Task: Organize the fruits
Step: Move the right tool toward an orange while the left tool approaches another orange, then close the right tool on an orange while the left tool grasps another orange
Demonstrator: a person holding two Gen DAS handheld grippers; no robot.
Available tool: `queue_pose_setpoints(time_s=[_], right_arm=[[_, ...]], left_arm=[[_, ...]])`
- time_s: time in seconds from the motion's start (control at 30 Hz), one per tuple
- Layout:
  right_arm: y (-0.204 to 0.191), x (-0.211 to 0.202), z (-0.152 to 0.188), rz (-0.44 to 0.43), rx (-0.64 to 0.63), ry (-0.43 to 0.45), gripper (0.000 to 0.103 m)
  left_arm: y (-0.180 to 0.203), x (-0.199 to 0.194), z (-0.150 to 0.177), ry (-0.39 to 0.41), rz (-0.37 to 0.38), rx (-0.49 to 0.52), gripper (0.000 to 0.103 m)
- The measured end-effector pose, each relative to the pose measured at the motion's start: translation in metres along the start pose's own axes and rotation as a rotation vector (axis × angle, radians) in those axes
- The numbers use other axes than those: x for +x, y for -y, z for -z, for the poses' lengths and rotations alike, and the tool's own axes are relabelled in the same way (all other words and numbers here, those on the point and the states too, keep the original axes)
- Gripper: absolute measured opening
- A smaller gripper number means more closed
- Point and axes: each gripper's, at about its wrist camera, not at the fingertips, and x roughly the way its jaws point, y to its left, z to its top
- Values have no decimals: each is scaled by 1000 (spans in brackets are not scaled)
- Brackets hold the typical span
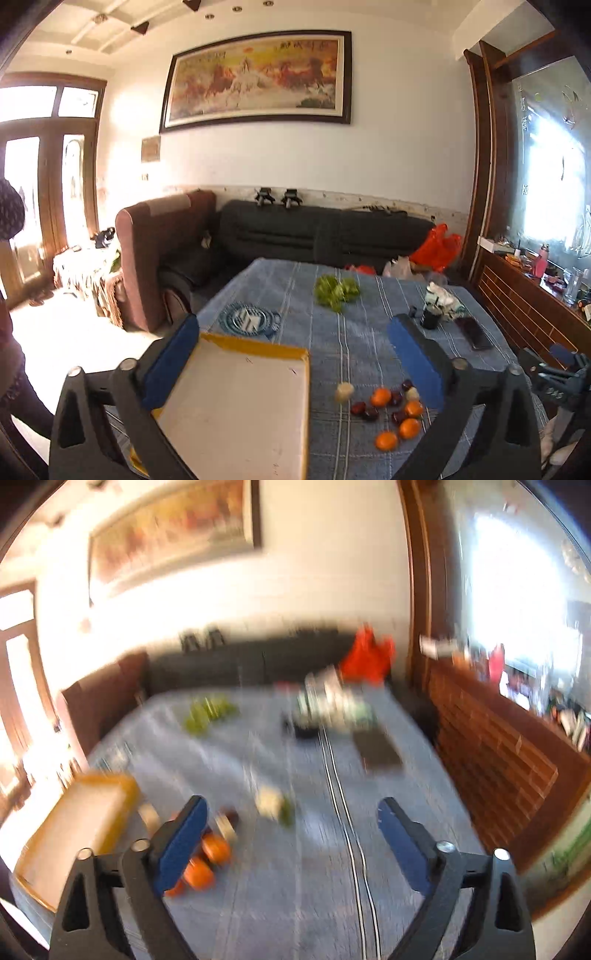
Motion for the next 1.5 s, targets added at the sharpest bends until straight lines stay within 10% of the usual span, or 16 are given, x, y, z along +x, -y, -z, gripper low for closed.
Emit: queue_pose_setpoints(time_s=[0.2, 0.37, 0.5, 0.7, 0.93, 1.37, 1.5], right_arm=[[-24, 60, 29, -247, 36, -265, 102], [-34, 119, 84, -327, 50, -453, 77], [-44, 138, 108, -335, -8, -473, 76], [-53, 157, 117, -369, -46, -499, 74], [-52, 171, 126, -441, -8, -528, 41], [-24, 172, 120, -384, 115, -484, 41], [-20, 172, 120, -383, 122, -477, 41]], left_arm=[[8, 45, 40, -180, 129, -31, 103], [19, 96, 111, -384, 216, -90, 95], [31, 123, 139, -478, 273, -77, 70], [42, 144, 153, -531, 286, -56, 70], [54, 151, 158, -546, 307, -20, 70], [94, 166, 187, -611, 358, 116, 69], [107, 171, 197, -624, 377, 166, 54]])
